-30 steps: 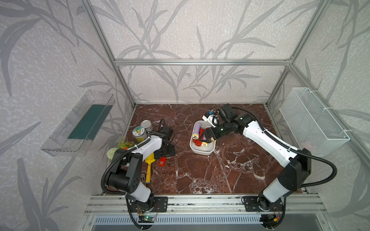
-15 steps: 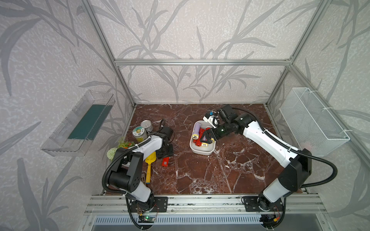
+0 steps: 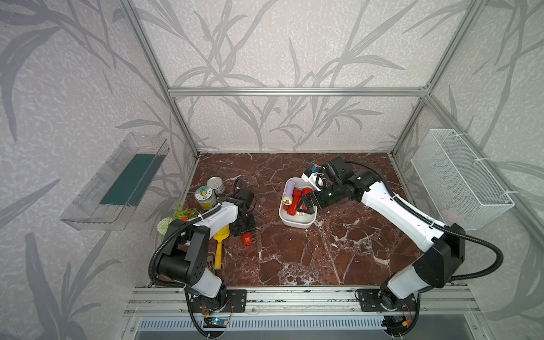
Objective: Put the flashlights into the storage boxes
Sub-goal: Pick up the flashlight from the center of the board.
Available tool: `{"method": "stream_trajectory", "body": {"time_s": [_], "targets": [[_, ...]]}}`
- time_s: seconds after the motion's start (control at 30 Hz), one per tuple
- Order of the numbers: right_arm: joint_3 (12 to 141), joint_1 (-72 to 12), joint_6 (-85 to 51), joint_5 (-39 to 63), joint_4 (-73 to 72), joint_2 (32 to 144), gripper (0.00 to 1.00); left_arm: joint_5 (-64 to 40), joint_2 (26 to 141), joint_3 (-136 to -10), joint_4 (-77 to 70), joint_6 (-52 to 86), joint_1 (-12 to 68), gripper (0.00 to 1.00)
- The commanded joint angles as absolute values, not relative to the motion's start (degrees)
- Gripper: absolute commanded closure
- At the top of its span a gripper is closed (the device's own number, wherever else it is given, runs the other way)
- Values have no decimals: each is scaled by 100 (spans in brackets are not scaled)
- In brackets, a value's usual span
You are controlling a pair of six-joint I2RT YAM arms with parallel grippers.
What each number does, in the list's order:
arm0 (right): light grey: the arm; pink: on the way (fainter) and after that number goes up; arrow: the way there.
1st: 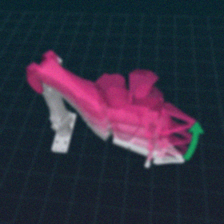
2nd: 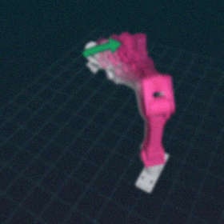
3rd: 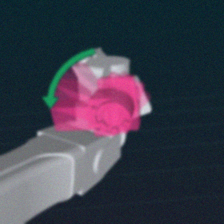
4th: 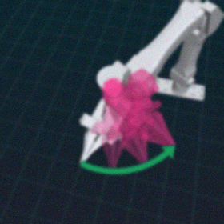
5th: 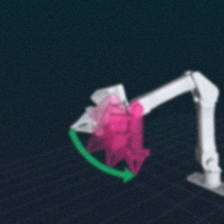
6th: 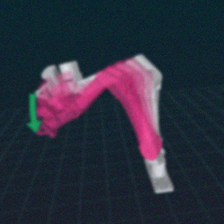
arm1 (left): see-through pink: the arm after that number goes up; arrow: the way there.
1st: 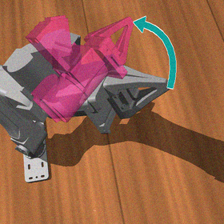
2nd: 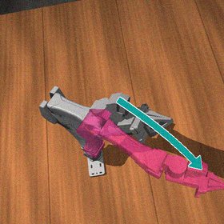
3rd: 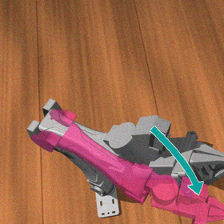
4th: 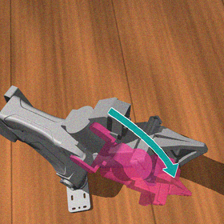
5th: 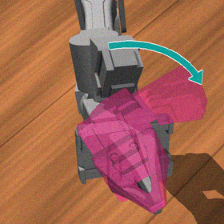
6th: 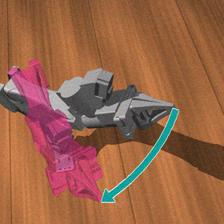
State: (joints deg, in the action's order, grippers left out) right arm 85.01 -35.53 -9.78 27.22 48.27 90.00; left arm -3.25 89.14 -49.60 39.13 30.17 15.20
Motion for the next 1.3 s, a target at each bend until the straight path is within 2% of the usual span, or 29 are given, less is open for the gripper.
{"method": "stream_trajectory", "body": {"time_s": [0.0,0.37,0.47,0.63,1.0,1.27], "targets": [[8429,-3569,-1034,2640,4898,8739,1,-382,8974,-4905,3887,3068,1537,59],[8354,-3568,-1022,2457,5029,8517,1,-428,9394,-5080,3823,2963,1556,60],[8345,-3568,-1003,2415,5057,8491,1,-457,9487,-5159,3842,2937,1556,64],[8358,-3512,-954,2392,5105,8481,1,-439,9396,-5584,4114,2851,1581,64],[7844,-3306,-1061,2348,4857,8248,1,-773,9695,-7635,4889,2457,1710,64],[7384,-3094,-1260,2251,4678,7908,1,-869,10272,-9086,5285,2269,2144,64]]}}
